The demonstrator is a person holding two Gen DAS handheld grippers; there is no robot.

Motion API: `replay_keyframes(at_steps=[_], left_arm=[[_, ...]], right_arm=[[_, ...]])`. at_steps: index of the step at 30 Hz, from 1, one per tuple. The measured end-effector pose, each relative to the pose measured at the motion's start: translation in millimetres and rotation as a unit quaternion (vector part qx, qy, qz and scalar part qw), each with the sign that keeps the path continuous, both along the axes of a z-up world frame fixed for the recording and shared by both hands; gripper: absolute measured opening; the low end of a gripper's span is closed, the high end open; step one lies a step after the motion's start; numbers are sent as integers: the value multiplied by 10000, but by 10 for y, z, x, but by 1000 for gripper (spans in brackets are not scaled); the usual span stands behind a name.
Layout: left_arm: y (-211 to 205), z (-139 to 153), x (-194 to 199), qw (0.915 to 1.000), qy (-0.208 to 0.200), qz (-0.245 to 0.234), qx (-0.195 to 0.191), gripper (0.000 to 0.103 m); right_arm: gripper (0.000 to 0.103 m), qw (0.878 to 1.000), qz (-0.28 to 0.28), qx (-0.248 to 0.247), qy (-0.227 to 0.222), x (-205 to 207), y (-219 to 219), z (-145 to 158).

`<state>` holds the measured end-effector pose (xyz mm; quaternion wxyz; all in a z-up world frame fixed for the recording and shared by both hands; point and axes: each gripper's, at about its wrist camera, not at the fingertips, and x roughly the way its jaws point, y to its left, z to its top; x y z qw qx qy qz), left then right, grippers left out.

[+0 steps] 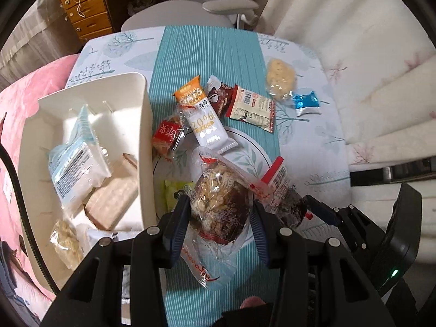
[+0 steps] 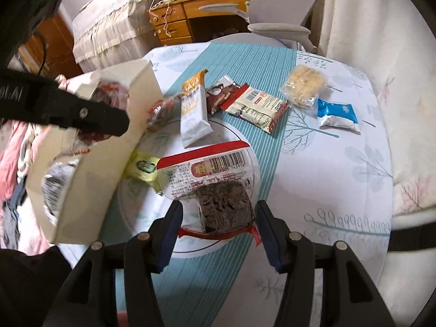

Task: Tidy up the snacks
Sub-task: 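Carry nut bag with left gripper into tray while right gripper carries brownie pack there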

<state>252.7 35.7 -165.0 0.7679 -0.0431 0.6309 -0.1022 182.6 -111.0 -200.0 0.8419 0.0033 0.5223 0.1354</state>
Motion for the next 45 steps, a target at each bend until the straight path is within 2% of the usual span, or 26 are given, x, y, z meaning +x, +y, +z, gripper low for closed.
replay_keyframes(at_steps=[8, 15, 28, 45], left_arm=[[347, 207, -276, 9992, -295, 51, -254, 42], [733, 284, -484, 9966, -528, 166, -611, 42], [1560, 441, -712, 9893, -993, -198, -1048, 43], [2461, 435, -728, 9853, -1153, -891, -890, 43]], right_arm=[[55, 9994, -142, 250, -179, -217, 119, 358], [55, 9987, -32, 189, -468, -343, 411, 613], [55, 9954, -251, 273, -886, -606, 1160, 907], [56, 9879, -841, 443, -1225, -796, 2122, 892]])
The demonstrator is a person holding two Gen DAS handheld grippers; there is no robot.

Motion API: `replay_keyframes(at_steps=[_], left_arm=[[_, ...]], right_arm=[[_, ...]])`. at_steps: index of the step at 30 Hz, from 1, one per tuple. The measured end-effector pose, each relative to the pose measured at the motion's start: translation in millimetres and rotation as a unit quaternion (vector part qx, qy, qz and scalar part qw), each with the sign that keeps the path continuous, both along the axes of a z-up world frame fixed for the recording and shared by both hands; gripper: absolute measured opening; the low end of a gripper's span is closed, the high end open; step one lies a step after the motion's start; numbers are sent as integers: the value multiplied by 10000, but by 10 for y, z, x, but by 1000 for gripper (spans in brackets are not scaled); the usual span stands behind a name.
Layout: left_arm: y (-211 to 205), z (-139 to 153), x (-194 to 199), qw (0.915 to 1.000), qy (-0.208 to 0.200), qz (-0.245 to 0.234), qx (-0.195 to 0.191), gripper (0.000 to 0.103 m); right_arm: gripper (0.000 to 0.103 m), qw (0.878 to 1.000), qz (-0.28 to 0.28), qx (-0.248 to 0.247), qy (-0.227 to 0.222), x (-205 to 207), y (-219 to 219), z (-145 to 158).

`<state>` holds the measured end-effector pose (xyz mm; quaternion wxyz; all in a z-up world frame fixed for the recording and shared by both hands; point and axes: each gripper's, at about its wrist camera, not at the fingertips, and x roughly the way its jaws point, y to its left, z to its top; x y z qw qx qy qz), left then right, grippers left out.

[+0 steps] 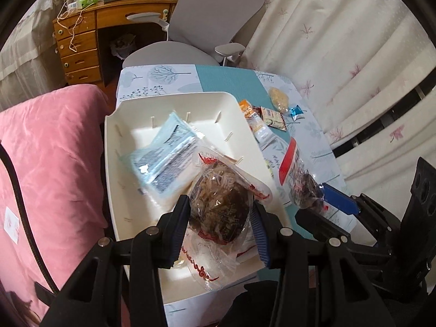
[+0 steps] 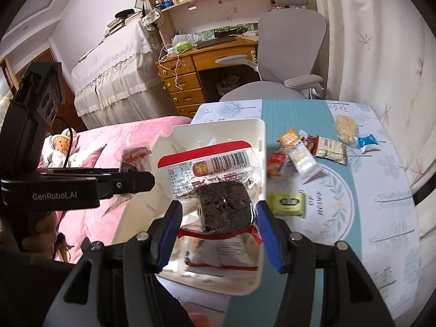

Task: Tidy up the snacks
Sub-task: 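Carry nut bag with left gripper into tray while right gripper carries brownie pack there, then open both grippers to release the nut bag and brownie pack in the tray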

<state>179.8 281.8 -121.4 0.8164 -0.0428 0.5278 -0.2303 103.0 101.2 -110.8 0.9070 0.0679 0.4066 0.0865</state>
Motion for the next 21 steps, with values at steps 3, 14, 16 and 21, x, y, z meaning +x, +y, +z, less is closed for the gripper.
replay_keyframes(at_steps=[3, 14, 16, 21], left_arm=[[78, -15, -5, 9999, -18, -98, 85, 43], [160, -2, 18, 9991, -197, -185, 330, 77], [147, -15, 32, 9993, -163, -194, 293, 79], [40, -60, 36, 9995, -50, -278, 169, 83]], right_arm=[[56, 10000, -42, 45, -68, -6, 119, -13], [60, 9984, -557, 97, 102, 64, 158, -159], [60, 9979, -640, 50, 132, 44, 120, -159], [61, 9965, -826, 0, 157, -41, 9, -153]])
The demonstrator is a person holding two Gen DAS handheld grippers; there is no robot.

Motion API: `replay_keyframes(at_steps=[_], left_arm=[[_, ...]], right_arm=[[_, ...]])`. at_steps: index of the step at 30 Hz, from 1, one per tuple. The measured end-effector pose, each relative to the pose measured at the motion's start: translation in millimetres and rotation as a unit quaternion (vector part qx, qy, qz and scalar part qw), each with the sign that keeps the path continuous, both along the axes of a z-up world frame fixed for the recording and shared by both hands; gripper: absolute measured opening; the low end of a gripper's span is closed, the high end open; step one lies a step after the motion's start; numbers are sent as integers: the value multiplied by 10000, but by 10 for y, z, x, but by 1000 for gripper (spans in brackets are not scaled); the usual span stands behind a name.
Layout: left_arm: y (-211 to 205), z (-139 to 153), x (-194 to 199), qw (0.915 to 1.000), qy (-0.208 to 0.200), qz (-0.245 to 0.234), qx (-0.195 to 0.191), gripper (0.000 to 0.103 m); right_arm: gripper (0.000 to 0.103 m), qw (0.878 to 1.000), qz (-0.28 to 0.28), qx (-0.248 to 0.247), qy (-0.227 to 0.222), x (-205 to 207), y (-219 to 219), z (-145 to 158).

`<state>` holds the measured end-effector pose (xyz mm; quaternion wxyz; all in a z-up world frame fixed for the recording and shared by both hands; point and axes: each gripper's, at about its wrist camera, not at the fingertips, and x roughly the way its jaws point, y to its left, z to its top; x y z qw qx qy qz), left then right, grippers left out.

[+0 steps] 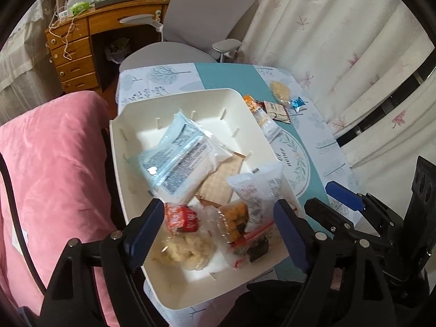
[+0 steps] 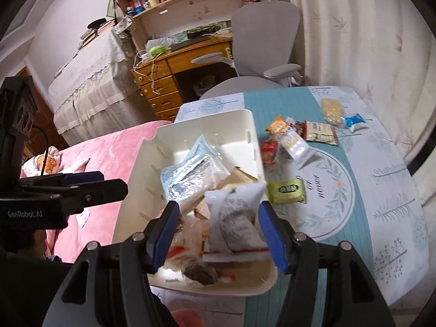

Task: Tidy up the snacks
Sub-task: 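Open both grippers to release the nut bag and brownie pack in the tray, then withdraw both grippers from the tray toward the remaining snacks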

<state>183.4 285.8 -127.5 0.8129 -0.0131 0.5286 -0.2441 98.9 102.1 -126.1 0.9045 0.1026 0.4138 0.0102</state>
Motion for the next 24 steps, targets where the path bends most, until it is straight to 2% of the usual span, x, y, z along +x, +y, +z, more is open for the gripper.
replay_keyframes(at_steps=[9, 16, 24], left_arm=[[-366, -10, -56, 9998, 104, -137, 53, 84], [-794, 1, -55, 9998, 178, 63, -2, 84], [-1402, -1, 10, 9982, 262, 532, -27, 84]], right_arm=[[66, 9992, -339, 125, 169, -67, -369, -65], [70, 9982, -328, 256, 437, -32, -858, -110], [71, 9961, -128, 370, 795, 112, -1555, -155]])
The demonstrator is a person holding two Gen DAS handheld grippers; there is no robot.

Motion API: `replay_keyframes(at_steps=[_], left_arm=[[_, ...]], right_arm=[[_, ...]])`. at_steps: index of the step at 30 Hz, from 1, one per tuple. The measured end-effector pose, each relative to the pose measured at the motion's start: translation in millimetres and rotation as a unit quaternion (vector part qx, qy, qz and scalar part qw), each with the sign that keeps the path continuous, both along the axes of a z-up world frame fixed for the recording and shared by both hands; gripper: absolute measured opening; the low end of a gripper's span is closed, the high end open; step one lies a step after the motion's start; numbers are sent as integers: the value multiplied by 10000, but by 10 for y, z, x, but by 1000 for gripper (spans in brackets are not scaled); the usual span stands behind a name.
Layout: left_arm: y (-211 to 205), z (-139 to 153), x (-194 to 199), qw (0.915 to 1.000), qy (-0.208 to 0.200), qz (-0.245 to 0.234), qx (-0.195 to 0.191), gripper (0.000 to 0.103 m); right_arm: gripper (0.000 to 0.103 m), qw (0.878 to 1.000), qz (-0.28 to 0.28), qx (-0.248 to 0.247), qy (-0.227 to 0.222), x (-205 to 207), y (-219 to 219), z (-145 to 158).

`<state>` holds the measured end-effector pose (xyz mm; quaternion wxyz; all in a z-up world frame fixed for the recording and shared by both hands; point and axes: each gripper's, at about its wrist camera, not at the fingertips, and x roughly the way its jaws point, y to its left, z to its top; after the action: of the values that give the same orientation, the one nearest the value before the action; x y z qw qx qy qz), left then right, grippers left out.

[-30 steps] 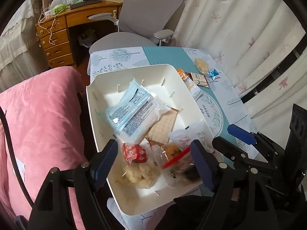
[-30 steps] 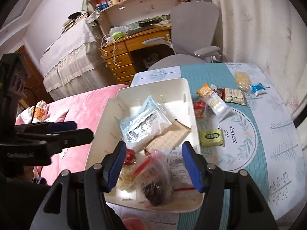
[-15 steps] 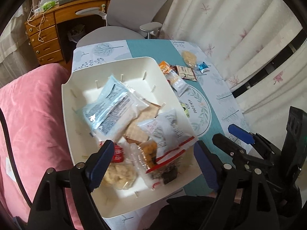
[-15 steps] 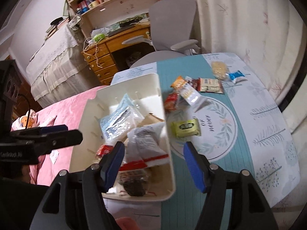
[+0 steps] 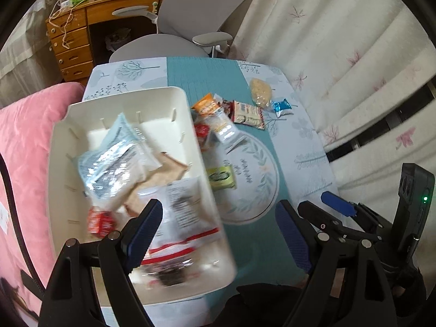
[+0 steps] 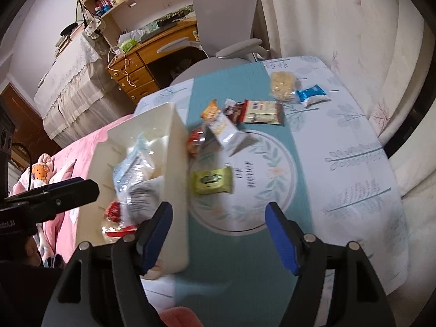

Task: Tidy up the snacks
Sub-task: 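Withdraw both grippers from the tray toward the remaining snacks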

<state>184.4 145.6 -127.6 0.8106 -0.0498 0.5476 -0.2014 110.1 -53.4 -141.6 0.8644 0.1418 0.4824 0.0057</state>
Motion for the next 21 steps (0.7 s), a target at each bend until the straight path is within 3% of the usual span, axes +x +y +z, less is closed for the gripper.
replay_keyframes(at_steps=[10, 16, 21], left_arm=[[-747, -160, 168, 9967, 45, 792, -193, 84], [-1016, -410, 358, 9901, 430, 1331, -145, 84], [-1155, -628, 541, 9794, 537, 1931, 250, 84]], right_arm=[[71, 9987, 403, 38, 319, 234, -836, -101], [71, 9984, 458, 21, 342, 440, -1273, -190], [71, 9991, 365, 68, 187, 673, -1555, -324]])
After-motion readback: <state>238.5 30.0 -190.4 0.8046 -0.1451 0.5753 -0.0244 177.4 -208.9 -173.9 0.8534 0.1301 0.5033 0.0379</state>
